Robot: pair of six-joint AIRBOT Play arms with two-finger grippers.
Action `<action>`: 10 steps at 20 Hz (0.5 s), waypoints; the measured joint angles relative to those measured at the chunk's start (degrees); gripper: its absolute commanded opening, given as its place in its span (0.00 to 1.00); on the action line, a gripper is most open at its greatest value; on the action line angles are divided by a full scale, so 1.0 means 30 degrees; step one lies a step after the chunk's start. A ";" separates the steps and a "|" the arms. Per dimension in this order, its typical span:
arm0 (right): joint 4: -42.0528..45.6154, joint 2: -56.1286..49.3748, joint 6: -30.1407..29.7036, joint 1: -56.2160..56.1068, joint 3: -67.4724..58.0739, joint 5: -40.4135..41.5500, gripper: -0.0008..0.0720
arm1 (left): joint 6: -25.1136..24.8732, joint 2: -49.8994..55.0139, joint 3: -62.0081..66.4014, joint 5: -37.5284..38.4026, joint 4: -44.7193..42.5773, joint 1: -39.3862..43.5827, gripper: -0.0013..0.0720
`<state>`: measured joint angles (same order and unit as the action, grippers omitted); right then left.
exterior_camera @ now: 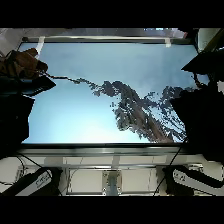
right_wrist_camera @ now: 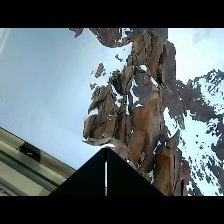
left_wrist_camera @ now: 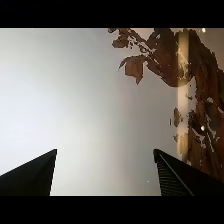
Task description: Fold the clothes and pants, and hang the long-sleeved shirts on hangers.
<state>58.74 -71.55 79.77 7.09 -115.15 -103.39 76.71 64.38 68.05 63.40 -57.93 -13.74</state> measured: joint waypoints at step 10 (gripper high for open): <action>0.0015 -0.0095 0.0036 -0.0007 0.2390 0.1603 0.05 | 0.0940 0.2018 0.0000 -0.1464 -0.8262 -0.0117 0.80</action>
<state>58.78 -71.83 79.88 7.07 -107.98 -98.59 79.53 70.43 68.05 59.00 -82.72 -14.09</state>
